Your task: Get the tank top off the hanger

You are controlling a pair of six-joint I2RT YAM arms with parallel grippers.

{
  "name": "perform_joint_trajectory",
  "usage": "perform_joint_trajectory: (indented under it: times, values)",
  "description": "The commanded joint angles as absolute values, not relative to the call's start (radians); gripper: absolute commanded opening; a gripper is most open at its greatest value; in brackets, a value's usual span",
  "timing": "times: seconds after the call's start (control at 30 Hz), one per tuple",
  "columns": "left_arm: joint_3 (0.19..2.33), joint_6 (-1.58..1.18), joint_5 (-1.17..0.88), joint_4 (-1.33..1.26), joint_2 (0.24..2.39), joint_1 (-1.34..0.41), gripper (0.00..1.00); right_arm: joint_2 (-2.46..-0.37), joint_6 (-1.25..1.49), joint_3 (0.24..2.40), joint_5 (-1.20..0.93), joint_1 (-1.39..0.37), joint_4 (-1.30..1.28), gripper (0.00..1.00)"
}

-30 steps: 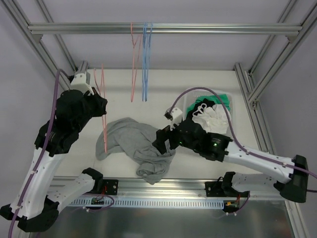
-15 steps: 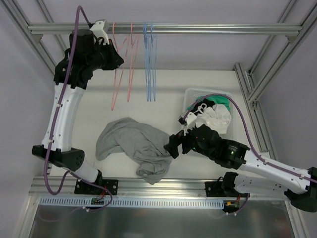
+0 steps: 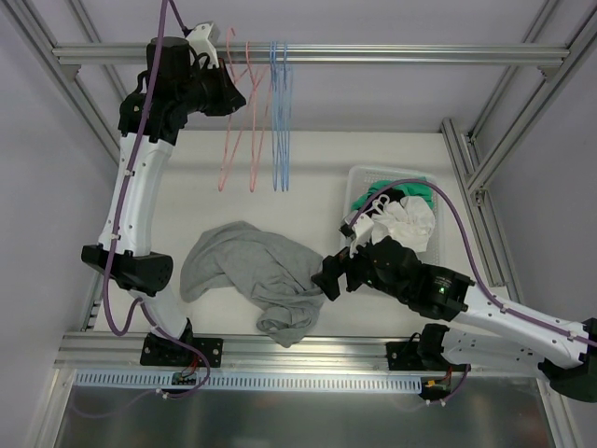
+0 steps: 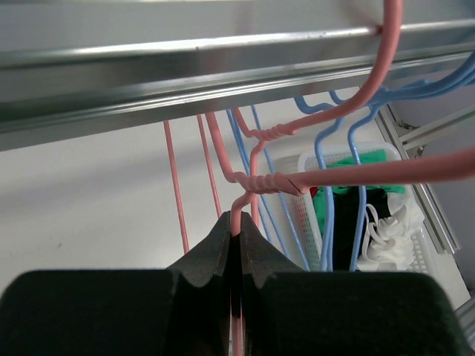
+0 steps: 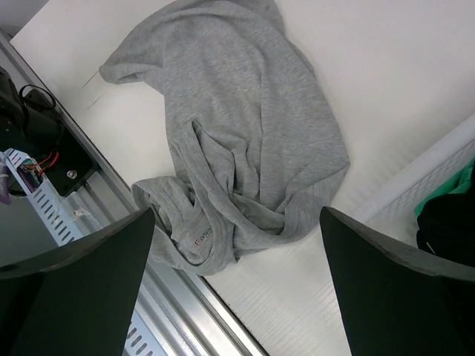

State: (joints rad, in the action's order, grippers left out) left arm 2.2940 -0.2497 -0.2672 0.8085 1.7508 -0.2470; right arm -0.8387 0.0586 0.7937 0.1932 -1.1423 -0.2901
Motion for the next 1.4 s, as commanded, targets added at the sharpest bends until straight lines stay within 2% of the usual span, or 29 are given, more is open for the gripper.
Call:
perform_joint_trajectory:
  times: [0.0,0.17,0.33,0.37,0.43,0.53,0.7,0.9,1.03,1.2,1.37]
  values:
    - [2.301,-0.241,-0.236,0.792,1.769,-0.238,0.00,-0.836,0.041,0.795,0.186,-1.141,-0.268,1.00]
    - [2.238,-0.248,-0.244,0.790,1.770,-0.235,0.00,-0.868,0.028,0.795,0.170,-1.141,-0.249,0.99]
    - [2.174,-0.242,-0.207,0.790,1.718,-0.235,0.14,-0.969,0.015,0.795,0.115,-1.141,-0.193,0.99]
    - [2.155,-0.242,-0.199,0.788,1.707,-0.236,0.26,-0.991,0.009,0.795,0.079,-1.141,-0.181,0.99]
    - [2.134,-0.242,-0.167,0.790,1.656,-0.236,0.39,-1.060,0.009,0.798,0.049,-1.143,-0.135,1.00]
    - [2.076,-0.255,-0.074,0.790,1.548,-0.235,0.98,-1.177,-0.020,0.816,0.023,-1.143,-0.086,1.00]
    - [1.878,-0.296,0.101,0.790,1.329,-0.235,0.99,-1.377,-0.025,0.868,-0.038,-1.144,-0.049,0.99]
    - [1.553,-0.333,0.311,0.787,0.984,-0.236,0.99,-1.617,-0.034,0.989,0.051,-1.161,-0.047,0.99]
    - [1.393,-0.321,0.304,0.788,0.801,-0.236,0.99,-1.741,-0.058,1.089,0.075,-1.167,-0.069,1.00]
    - [1.243,-0.296,0.227,0.772,0.675,-0.236,0.99,-1.831,-0.092,1.189,0.133,-1.189,-0.068,0.99]
    - [1.021,-0.278,0.218,0.723,0.548,-0.235,0.99,-2.026,-0.106,1.346,0.250,-1.195,-0.121,0.99]
